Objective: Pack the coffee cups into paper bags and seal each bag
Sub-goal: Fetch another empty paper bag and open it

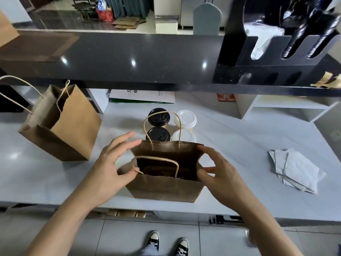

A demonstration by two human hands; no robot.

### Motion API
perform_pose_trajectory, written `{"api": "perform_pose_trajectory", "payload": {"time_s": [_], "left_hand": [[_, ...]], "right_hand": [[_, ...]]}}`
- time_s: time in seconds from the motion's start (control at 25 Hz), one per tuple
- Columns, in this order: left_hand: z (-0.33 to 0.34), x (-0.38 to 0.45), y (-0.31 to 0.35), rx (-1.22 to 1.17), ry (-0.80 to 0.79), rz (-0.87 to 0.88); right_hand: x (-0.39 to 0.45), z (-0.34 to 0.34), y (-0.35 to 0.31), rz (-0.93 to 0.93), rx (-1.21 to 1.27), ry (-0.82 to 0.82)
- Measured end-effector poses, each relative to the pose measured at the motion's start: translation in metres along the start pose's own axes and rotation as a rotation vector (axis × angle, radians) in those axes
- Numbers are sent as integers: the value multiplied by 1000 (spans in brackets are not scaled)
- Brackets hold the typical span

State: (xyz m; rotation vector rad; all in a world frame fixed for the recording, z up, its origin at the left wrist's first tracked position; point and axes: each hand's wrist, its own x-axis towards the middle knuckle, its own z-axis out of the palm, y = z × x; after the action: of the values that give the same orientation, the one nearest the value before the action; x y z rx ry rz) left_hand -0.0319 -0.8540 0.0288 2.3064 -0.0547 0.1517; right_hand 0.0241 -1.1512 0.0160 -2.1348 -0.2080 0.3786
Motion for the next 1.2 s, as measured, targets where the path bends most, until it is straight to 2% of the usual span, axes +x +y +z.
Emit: {"api": "perform_pose_trajectory", "payload": {"time_s": [0.2,0.32,0.44,0.6,0.76,1.0,1.08,1.2], "left_hand": [[1,10,2,35,70,-6],[5,16,3,205,119,21],[0,16,0,337,5,25],[-5,12,-8,366,-138,-2],[-7,7,-17,244,-215,-48],[-10,3,-22,218,-237,-57],[-11,1,-22,215,-239,-54],[-14,-2,-22,229,-238,-42]], "right_hand": [[-1,-1,0,-20,-41,21],[3,1,-2,-22,-49,55],[7,2,-4,-25,-73,77],[12,-2,-7,-32,-107,111],[20,-6,-14,-50,-163,148],[63,-24,-26,-133,-140,279],[89,-27,-20,-166,-224,296],[121,-20,-5,-357,-562,120]]}}
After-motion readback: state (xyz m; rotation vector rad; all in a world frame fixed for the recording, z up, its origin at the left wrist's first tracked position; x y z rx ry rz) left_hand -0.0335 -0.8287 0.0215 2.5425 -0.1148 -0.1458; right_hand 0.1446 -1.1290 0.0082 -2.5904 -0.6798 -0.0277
